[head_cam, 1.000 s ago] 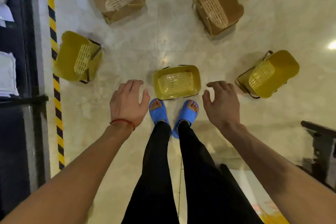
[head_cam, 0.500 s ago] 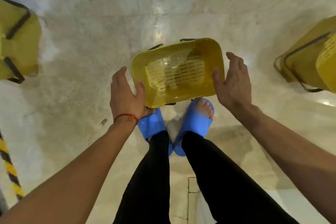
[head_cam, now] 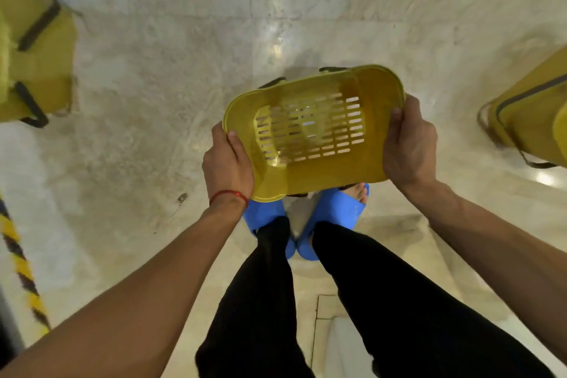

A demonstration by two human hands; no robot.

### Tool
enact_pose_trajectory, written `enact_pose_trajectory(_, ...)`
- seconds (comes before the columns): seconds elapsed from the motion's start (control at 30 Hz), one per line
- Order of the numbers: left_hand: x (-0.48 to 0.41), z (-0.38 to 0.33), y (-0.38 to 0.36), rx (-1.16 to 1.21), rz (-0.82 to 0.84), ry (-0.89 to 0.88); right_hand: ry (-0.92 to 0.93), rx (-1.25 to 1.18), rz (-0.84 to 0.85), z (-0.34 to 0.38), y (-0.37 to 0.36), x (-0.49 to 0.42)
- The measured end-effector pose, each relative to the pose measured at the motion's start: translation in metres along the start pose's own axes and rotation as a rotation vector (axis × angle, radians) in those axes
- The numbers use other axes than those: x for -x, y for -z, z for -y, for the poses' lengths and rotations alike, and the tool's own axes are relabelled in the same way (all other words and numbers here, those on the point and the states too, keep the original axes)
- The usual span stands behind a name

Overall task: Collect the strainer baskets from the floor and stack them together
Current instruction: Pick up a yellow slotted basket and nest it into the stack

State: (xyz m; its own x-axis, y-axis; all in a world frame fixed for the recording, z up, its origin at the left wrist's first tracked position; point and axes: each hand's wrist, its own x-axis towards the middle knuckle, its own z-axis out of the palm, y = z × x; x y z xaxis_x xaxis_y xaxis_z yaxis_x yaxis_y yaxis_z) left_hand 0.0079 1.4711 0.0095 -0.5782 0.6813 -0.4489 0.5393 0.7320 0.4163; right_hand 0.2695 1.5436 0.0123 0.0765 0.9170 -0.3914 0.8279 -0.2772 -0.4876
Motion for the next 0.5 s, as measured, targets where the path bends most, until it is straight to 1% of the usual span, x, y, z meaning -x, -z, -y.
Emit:
enact_pose_trajectory(0.2,0.051,-0.035,0.116,-0.009,-0.037,0.004,0.003,-0.012,0.02,0.083,0.091,0.056)
enact_pose_trajectory(0.33,0.089,-0.06,0.197,-0.04,-0.095,-0.017,0.062,-0.037,-0.025,0.142,0.15,0.101)
enact_pose_trajectory(0.5,0.142,-0.078,0.28,-0.031,-0.147,0.109,0.02,-0.022,-0.017,0.208,0.208,0.153)
